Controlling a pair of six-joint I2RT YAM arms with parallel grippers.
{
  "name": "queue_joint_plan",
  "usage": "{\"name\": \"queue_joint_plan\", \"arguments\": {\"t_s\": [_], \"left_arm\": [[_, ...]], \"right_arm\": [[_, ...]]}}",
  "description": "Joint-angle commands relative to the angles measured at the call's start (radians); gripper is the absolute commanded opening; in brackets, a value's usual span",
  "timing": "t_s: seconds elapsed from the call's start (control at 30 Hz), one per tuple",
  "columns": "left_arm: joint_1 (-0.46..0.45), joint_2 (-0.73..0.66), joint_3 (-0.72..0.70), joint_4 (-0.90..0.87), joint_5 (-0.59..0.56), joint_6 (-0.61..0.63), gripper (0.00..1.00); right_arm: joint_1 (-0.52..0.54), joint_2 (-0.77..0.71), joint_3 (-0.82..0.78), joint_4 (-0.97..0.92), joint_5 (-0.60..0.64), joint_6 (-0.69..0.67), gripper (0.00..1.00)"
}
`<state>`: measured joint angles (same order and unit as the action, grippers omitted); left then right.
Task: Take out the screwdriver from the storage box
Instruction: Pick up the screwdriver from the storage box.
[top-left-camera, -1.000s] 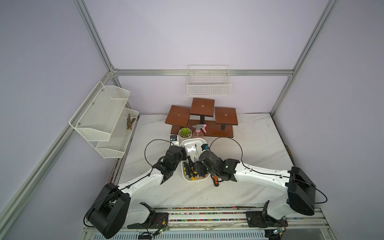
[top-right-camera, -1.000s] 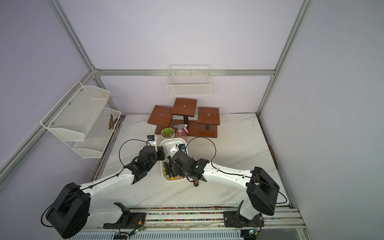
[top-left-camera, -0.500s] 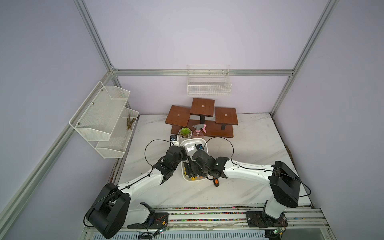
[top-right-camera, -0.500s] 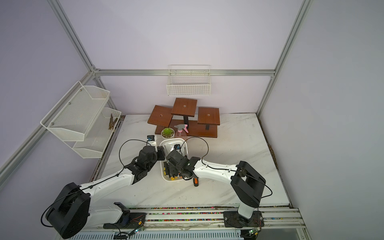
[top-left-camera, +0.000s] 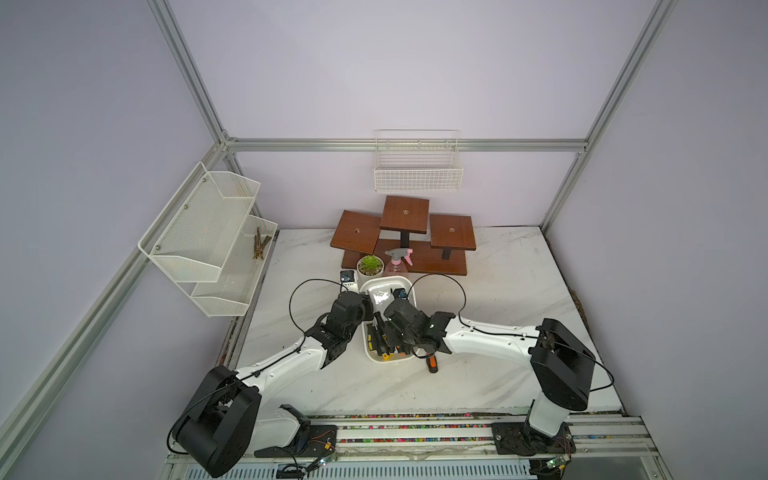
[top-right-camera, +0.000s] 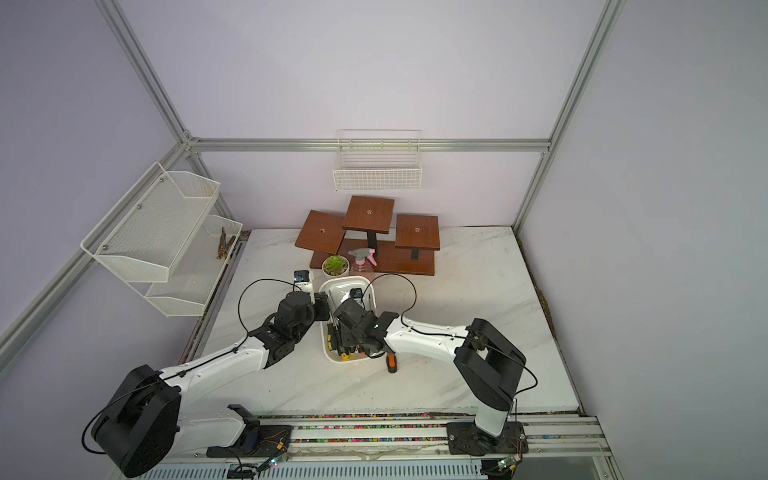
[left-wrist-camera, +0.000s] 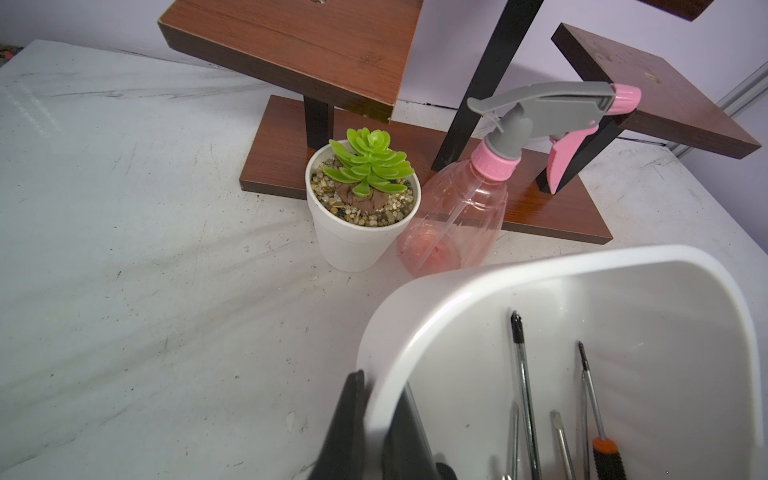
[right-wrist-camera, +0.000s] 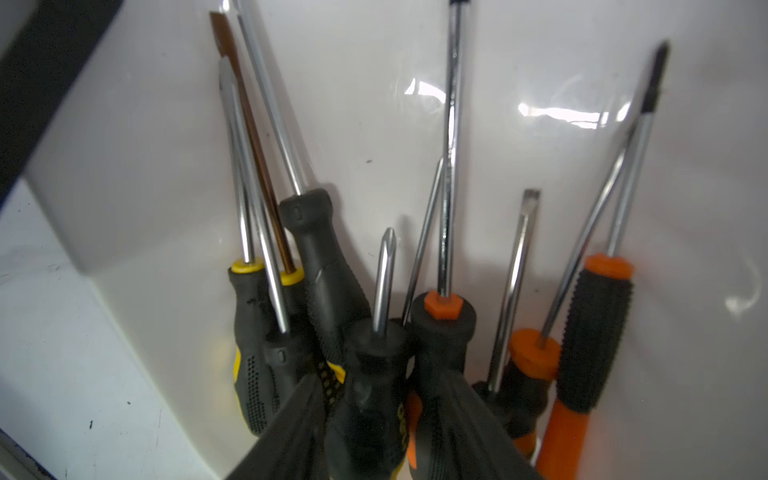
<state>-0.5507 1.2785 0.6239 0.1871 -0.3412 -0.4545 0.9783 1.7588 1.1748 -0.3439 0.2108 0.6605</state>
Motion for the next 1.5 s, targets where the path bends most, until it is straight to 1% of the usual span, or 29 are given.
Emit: {"name": "queue_joint_plan", "arguments": {"t_s": [0.0, 0.1, 0.33, 0.5, 0.67, 0.9, 1.0, 1.17, 1.47], "left_arm": [[-0.003, -0.025, -0.015, 0.043, -0.010, -0.003, 0.00], [-0.005, -0.023, -0.015, 0.046, -0.010, -0.003, 0.00], [-0.005, -0.017, -0.010, 0.045, -0.010, -0.001, 0.00], [-0.006, -0.011, -0.007, 0.044, -0.006, 0.001, 0.00], [-0.007, -0.009, -0.006, 0.046, -0.008, 0.002, 0.00], [-0.009, -0.008, -0.007, 0.045, -0.009, 0.002, 0.00], [-0.009, -0.008, -0.006, 0.045, -0.011, 0.002, 0.00], [-0.009, -0.008, -0.008, 0.045, -0.014, -0.001, 0.00], [-0.008, -0.007, -0.008, 0.044, -0.018, -0.003, 0.00]], "right_arm": [[-0.011, 0.029, 0.023, 0.019, -0.007, -0.022, 0.50], [-0.014, 0.043, 0.038, 0.020, -0.011, -0.030, 0.49], [-0.019, 0.073, 0.065, 0.022, -0.022, -0.045, 0.37], [-0.025, 0.097, 0.074, 0.018, -0.032, -0.055, 0.37], [-0.031, 0.115, 0.074, 0.017, -0.036, -0.061, 0.39], [-0.037, 0.128, 0.073, 0.004, -0.032, -0.069, 0.39], [-0.037, 0.130, 0.071, 0.000, -0.033, -0.070, 0.38], [-0.038, 0.137, 0.077, -0.008, -0.039, -0.076, 0.29], [-0.037, 0.146, 0.079, -0.024, -0.056, -0.093, 0.26]]}}
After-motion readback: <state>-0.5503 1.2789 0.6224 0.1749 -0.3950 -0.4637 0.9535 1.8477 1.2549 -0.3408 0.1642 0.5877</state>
